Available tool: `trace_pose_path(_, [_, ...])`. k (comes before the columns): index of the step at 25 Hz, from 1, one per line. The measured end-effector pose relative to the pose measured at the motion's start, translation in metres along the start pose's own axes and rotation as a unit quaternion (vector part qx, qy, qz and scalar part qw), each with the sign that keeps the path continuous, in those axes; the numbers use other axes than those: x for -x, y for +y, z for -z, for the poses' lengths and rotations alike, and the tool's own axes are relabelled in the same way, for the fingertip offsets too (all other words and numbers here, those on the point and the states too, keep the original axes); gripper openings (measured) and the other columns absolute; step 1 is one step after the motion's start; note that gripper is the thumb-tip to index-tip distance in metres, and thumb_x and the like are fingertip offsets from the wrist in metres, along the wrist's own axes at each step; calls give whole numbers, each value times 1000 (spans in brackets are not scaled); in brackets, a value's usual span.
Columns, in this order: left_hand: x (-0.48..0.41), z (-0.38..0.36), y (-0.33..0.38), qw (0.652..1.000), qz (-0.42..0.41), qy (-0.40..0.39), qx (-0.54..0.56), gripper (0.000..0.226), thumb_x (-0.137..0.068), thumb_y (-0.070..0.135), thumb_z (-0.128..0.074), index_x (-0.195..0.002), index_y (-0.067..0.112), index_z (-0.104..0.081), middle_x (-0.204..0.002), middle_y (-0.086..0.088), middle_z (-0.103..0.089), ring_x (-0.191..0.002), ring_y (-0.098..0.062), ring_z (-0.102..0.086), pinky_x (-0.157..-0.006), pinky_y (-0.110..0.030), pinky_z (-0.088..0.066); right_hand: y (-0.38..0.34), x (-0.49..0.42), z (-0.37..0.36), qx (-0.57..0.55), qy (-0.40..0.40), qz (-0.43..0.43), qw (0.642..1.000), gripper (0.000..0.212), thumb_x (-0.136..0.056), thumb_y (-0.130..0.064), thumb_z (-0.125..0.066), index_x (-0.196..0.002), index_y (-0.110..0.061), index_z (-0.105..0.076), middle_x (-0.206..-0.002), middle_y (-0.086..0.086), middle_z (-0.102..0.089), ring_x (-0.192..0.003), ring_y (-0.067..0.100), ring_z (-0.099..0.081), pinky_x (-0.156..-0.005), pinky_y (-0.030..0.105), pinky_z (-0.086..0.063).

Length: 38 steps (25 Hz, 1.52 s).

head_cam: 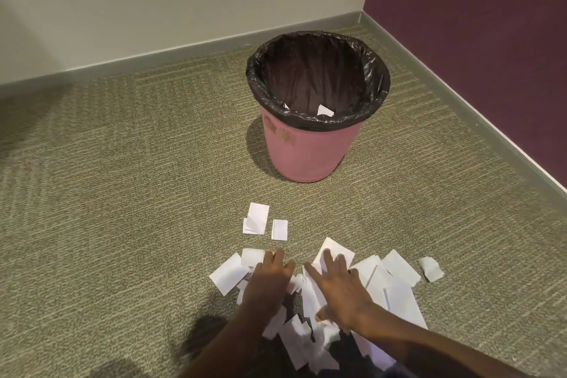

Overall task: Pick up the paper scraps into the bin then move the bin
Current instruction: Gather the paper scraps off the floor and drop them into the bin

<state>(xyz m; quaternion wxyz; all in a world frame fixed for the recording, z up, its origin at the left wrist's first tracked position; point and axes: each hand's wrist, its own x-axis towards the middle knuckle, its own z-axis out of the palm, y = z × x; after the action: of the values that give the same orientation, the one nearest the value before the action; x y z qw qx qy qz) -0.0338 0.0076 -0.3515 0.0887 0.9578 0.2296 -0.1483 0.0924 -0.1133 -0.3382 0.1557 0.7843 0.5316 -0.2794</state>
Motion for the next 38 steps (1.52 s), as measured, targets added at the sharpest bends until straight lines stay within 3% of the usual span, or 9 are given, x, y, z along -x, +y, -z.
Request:
trace_pose_path(3, [0, 3, 2, 1000, -10, 16, 5, 28, -46, 8, -82, -66, 18, -67, -84, -4, -63, -72, -23, -64, -44, -28, -49, -4, -4, 6, 23, 38, 12, 999, 84, -83, -28, -74, -148, -21, -20, -151, 25, -20, -129, 45, -34, -95, 53, -43])
trace_pose_path(5, [2, 8, 2, 999, -8, -11, 30, 10, -75, 10, -69, -85, 12, -68, -103, -8, -58, -95, -27, -60, -64, -35, -51, -6, -4, 6, 16, 66, 34, 997, 69, -80, -8, -72, -138, -15, -33, -141, 22, -34, -119, 41, -42, -85, 50, -47])
trace_pose_path(11, [0, 0, 0, 997, -40, -62, -1, 28, -99, 25, -38, -117, 10, -54, -119, -12, -53, -111, -30, -50, -90, -41, -39, -13, -2, 10, 2, 88, 58, 994, 60, -71, 19, -53, -124, -7, -46, -126, 20, -43, -112, 41, -46, -67, 45, -42])
trace_pose_path(18, [-7, -4, -13, 998, -21, 64, 19, 44, -57, 37, -72, -92, 12, -65, -77, -4, -64, -65, -23, -62, -56, -29, -48, -11, -3, 13, 18, 50, 98, 994, 49, -73, 19, -46, -117, -2, -49, -117, 21, -53, -104, 42, -54, -65, 43, -34])
trace_pose_path(21, [-26, 12, -30, 980, 36, 197, 19, 35, -79, 12, -63, -112, 2, -61, -93, -14, -64, -78, -28, -60, -67, -37, -50, 0, -7, 18, -23, 46, 101, 994, 51, -73, 15, -52, -121, -4, -48, -114, 20, -59, -103, 41, -59, -68, 41, -40])
trace_pose_path(26, [-63, 39, -50, 974, 208, 36, 82, 86, -85, 66, -49, -149, 18, -15, -151, -25, -21, -138, -40, -25, -106, -56, -31, 30, -20, 33, -138, 97, 57, 984, 54, -81, 6, -53, -132, -9, -47, -115, 18, -63, -102, 37, -63, -78, 40, -52])
trace_pose_path(30, [-82, 35, -48, 959, 237, -77, 137, 121, -60, 86, -56, -150, 33, 5, -157, -26, 13, -144, -47, 3, -105, -69, -18, 45, -33, 40, -137, 154, 19, 978, 46, -83, 6, -55, -126, -8, -50, -110, 14, -62, -95, 31, -62, -73, 38, -53])
trace_pose_path(35, [-82, 23, -41, 973, 209, -78, 65, 116, -65, 77, -63, -150, 25, -5, -154, -32, -1, -140, -51, -8, -103, -63, -29, 51, -34, 35, -119, 135, -7, 984, 46, -90, -30, -63, -132, -14, -49, -128, 10, -49, -118, 29, -49, -85, 39, -53])
trace_pose_path(38, [-84, 30, -34, 976, 196, -38, 85, 94, -68, 60, -75, -139, 21, -29, -141, -23, -27, -129, -40, -29, -99, -51, -40, 43, -27, 24, -96, 49, -37, 993, 91, -77, -71, -58, -148, -20, -30, -150, 13, -28, -136, 35, -30, -101, 53, -42])
